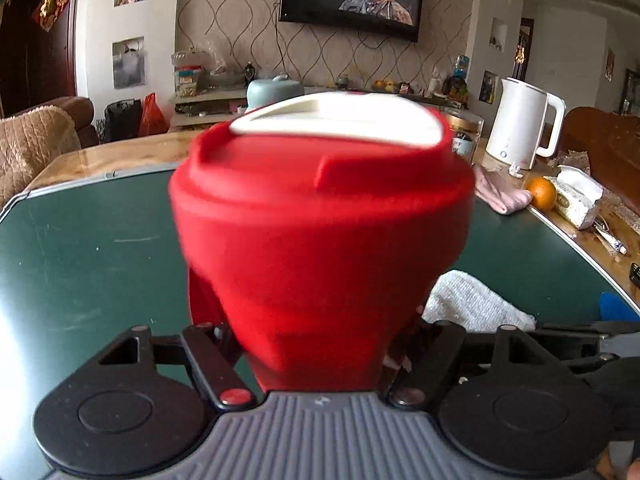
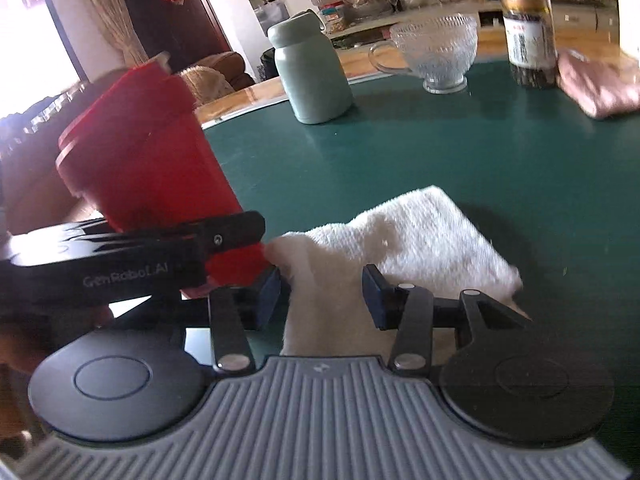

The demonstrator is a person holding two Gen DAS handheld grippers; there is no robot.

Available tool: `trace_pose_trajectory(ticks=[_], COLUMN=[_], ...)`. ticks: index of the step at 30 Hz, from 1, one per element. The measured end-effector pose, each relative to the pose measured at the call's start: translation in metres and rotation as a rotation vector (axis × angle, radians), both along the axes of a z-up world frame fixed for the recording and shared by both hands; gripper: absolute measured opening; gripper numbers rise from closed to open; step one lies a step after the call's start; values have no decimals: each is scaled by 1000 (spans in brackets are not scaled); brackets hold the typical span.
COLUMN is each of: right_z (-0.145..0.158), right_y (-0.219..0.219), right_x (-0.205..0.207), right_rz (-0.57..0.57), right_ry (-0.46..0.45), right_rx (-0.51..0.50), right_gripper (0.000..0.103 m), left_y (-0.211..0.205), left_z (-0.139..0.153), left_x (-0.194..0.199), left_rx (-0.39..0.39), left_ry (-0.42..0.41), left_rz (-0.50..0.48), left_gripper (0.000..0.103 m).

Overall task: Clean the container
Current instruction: 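Lower the white towel onto the table with the right tool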

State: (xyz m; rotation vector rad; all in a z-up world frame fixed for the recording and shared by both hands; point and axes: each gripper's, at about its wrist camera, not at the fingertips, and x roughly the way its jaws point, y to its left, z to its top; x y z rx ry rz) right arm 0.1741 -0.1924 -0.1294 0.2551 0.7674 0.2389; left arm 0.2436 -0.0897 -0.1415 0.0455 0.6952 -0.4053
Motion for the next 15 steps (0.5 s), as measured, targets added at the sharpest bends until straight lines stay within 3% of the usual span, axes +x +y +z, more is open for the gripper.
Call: trace_pose_trajectory(ticks=[9,15], right_z=[-4,-9], right_y=[31,30], right_x=[16,23], right_rz=[-1,-65], right_ry=[-55,-61], right_rx=[-307,-343], right_gripper=[50,50], left_y=[5,7], left_z=[-2,2], left_x=[0,3], left_rx=[26,32], left_ry=[-4,-10], left_rz=[6,21], left_gripper=[81,82])
